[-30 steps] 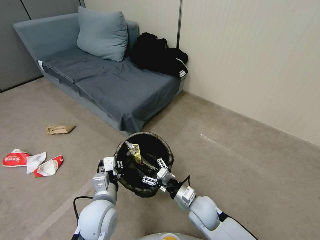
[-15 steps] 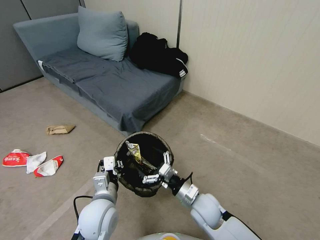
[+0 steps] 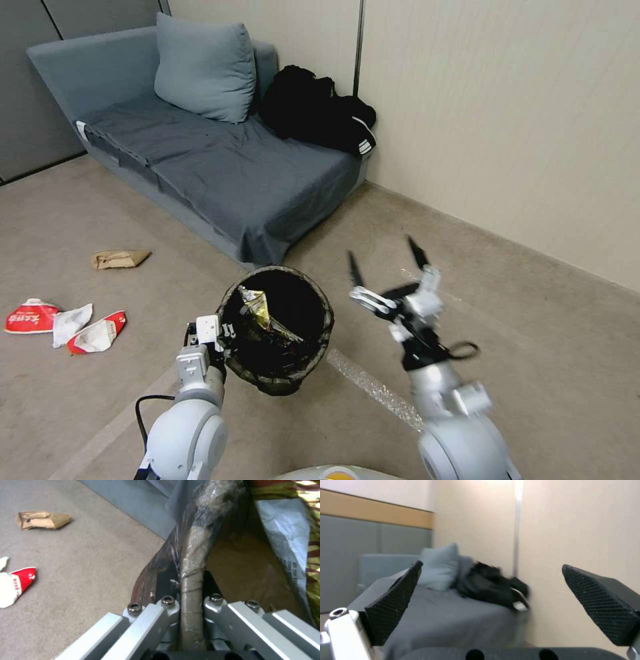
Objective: Pick up the trash bin, then pick up the garbage from the floor and place it into the trash bin.
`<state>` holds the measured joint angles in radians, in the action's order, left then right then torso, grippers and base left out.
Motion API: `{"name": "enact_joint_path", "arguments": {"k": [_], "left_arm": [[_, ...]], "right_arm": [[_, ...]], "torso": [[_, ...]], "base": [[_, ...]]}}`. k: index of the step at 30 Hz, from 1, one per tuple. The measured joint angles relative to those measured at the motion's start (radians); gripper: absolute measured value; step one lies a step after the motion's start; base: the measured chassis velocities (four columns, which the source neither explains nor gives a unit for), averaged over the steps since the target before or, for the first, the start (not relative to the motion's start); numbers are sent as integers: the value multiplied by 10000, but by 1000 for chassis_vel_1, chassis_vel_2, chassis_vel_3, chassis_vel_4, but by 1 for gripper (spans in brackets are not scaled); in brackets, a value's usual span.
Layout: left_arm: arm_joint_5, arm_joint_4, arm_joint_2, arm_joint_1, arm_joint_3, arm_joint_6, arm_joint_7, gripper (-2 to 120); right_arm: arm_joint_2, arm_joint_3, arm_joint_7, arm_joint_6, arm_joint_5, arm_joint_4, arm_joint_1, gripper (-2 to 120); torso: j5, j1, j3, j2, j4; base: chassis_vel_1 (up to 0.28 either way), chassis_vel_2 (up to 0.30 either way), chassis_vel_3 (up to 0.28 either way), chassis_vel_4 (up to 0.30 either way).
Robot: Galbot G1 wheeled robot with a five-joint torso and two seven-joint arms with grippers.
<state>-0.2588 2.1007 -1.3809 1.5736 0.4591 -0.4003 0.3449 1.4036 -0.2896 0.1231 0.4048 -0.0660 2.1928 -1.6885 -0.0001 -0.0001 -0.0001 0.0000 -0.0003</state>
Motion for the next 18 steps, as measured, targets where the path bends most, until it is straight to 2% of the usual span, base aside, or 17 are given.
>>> {"name": "enact_joint_path", "arguments": {"k": [8, 18], "left_arm": [[-95, 81, -53, 60, 10, 17, 49, 0], [-130, 325, -74, 182, 25, 17, 50, 0]], "right_arm": [[312, -370, 357, 544, -252, -701, -569, 100], [548, -362, 469, 577, -249, -1525, 16, 100]], "torso": [[0, 1, 0, 0, 3], [1, 0, 1, 0, 3]], "base": [[0, 0, 0, 0], [0, 0, 0, 0]]}}
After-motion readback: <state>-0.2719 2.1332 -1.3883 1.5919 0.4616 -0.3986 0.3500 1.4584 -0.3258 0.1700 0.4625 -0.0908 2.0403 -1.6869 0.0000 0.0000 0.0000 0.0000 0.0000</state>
